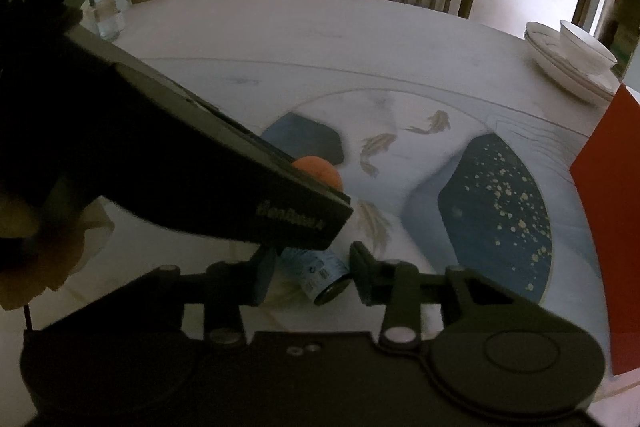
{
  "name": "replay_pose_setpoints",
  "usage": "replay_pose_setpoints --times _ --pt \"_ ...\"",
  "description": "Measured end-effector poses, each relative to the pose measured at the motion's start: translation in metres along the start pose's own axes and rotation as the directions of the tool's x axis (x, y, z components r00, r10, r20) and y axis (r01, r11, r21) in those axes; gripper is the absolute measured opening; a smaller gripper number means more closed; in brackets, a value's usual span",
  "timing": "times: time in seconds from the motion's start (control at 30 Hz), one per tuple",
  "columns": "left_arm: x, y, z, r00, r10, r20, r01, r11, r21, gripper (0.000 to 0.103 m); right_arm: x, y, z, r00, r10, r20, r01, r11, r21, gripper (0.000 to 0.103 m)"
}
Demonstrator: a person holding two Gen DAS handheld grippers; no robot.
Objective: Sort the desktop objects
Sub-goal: 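Close left tool on the orange while right reaches the blue-labelled dark bottle, then close right tool on the blue-labelled bottle while left lifts the orange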
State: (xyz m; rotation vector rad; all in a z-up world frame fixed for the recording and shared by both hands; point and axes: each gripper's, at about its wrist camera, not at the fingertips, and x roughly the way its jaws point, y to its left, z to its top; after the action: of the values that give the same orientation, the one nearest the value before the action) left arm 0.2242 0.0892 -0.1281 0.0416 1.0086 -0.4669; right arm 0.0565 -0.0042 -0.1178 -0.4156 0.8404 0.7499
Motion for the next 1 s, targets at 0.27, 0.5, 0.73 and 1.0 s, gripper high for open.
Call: replay_pose_setpoints --times 0.27,0.5,0.73,1.0 --pt "-0.008 -0.005 0.002 1.0 -0.011 0.025 0.012 1.0 -0.026 0.034 -0.006 -0.006 -0.006 1.0 -0.007 -0.002 0.007 1.0 0.003 0.037" --pt "-0.018 -0.016 0.005 0.999 -0.019 0.039 0.02 0.999 -0.024 0.033 -0.018 -0.025 -0.016 1.0 -0.019 -0.019 0.02 0.999 0.04 0.037" --pt "-0.022 -0.029 0.006 0.999 -0.026 0.031 0.026 1.0 -0.017 0.033 -0.034 -0.058 -0.031 0.999 -0.025 -0.039 0.029 0.992 0.12 0.036" --pt "-0.022 -0.054 0.002 0.999 -0.04 0.01 0.04 0.999 0.013 0.033 -0.061 -0.095 -0.05 0.999 -0.017 -0.044 0.026 0.974 0.225 0.036"
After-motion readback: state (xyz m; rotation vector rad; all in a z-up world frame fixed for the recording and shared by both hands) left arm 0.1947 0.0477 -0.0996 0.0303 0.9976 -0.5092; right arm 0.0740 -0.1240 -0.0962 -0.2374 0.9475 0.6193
